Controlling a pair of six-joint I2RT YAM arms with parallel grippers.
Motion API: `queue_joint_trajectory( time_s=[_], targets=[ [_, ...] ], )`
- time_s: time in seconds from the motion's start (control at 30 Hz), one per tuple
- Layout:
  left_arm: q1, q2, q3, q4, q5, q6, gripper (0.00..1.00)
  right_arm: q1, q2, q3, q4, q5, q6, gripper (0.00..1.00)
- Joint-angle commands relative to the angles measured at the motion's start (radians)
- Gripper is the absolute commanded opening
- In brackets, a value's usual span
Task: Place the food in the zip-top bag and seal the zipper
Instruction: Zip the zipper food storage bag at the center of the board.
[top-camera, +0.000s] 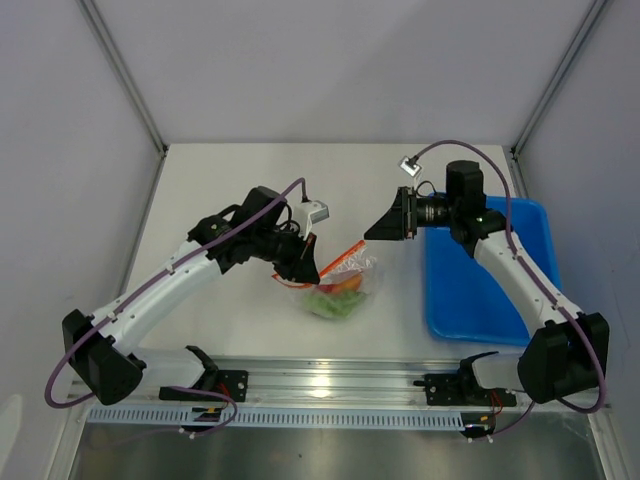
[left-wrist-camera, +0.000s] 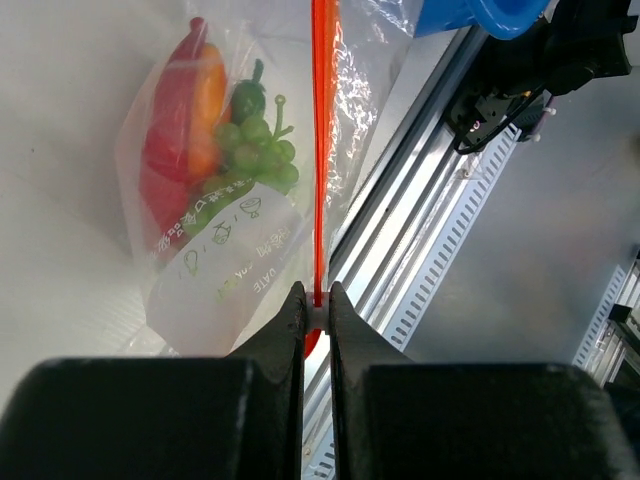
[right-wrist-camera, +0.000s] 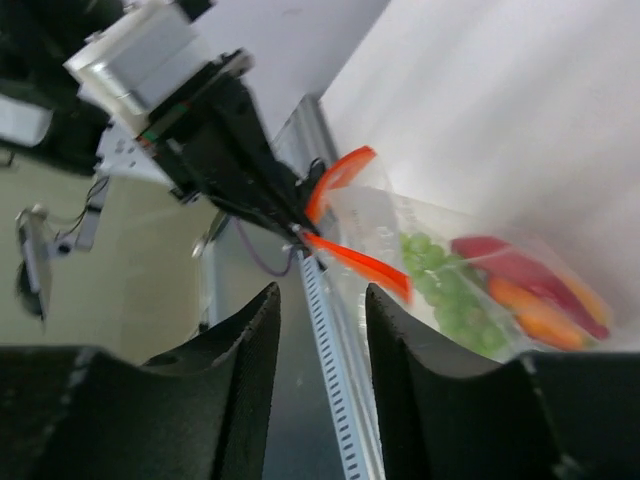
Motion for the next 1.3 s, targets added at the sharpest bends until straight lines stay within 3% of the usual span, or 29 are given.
queue_joint_trajectory(
  time_s=[0.0,0.23,0.47,0.63,0.87,1.27],
  targets=[
    [0.008,-0.027,0.038,0.012,0.041,0.029,0.00,0.042,0.067,0.052,-0.039,-0.123,-0.053,0.43],
    [0.008,-0.018,0.044,0.007,0.055,0.035,0.00,0.128,0.167,0.133,-0.111,-0.132,-0.146,0.45],
    [0.008,-0.030,0.035,-0.001,0.067,0.041,0.01,0.116,0.169,0.153,-0.101,-0.011,-0.160,0.60],
    [0.008,-0.029,0.037,-0.010,0.067,0.050,0.00,0.090,0.161,0.166,-0.093,0.006,-0.154,0.65],
    [0.008,-0.006,0.067,-0.025,0.078,0.064,0.01,0.087,0.253,0.305,-0.346,0.041,-0.374,0.65],
    [0.008,0.039,0.127,-0.050,0.086,0.082,0.01,0.159,0.323,0.305,-0.332,-0.196,-0.396,0.57]
  ],
)
